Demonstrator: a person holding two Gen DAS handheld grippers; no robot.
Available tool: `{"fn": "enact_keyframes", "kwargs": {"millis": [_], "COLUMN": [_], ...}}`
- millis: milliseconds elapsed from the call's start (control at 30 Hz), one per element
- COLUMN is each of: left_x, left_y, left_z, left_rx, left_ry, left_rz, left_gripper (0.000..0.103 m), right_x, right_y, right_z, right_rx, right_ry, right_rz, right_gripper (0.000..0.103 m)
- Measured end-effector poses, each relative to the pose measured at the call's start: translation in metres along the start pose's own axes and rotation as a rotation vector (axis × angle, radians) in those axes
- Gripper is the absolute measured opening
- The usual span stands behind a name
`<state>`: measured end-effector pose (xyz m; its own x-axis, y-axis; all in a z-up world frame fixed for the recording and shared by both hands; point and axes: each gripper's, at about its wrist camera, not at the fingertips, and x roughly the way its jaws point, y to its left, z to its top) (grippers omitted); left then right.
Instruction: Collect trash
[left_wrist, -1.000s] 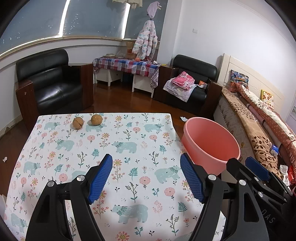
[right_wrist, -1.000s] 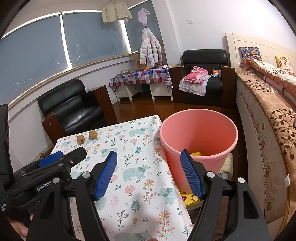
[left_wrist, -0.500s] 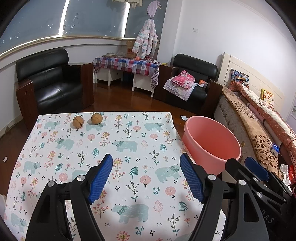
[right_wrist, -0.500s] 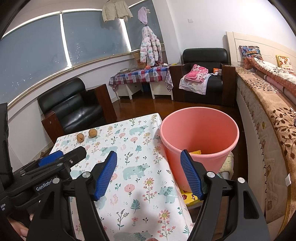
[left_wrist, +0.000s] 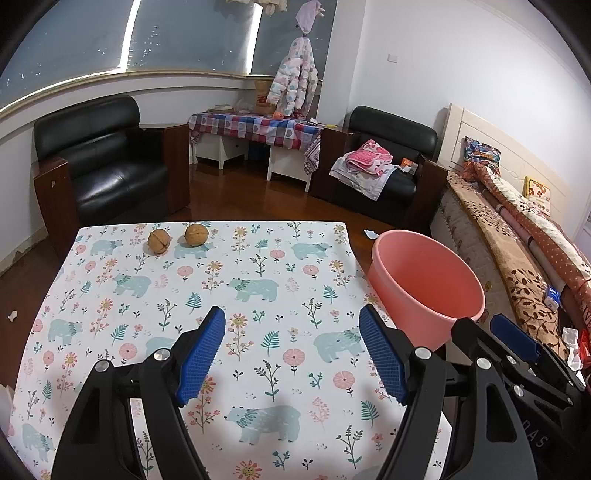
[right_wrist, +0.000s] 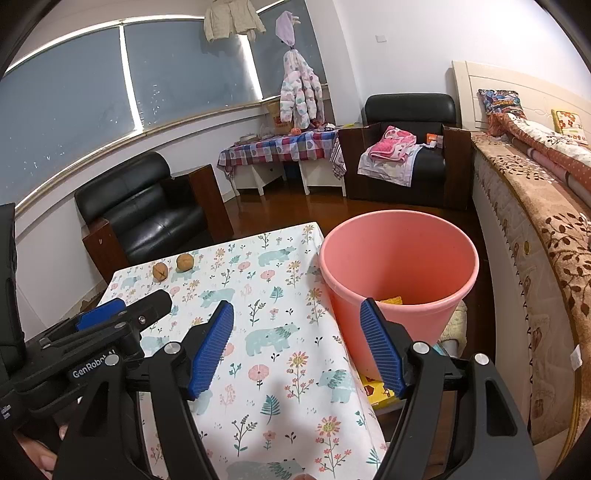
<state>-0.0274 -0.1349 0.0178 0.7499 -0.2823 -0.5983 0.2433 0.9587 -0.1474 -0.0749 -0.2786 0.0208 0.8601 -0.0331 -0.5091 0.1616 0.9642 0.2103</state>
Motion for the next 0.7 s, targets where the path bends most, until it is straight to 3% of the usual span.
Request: {"fn": "enact_keyframes", "kwargs": {"millis": [700], "left_x": [0.0042], "left_y": [0.0045], "left_z": [0.0027], "left_rx": [0.006], "left_ry": [0.015], "left_rz": [0.013], "left_gripper": [0.073], "right_x": [0.0064], "right_y": [0.0013], "right_z": [-0.0006], "right_rx": [-0.004], "right_ry": [0.023], "right_rz": [0.001], "right_gripper": [0.071]}}
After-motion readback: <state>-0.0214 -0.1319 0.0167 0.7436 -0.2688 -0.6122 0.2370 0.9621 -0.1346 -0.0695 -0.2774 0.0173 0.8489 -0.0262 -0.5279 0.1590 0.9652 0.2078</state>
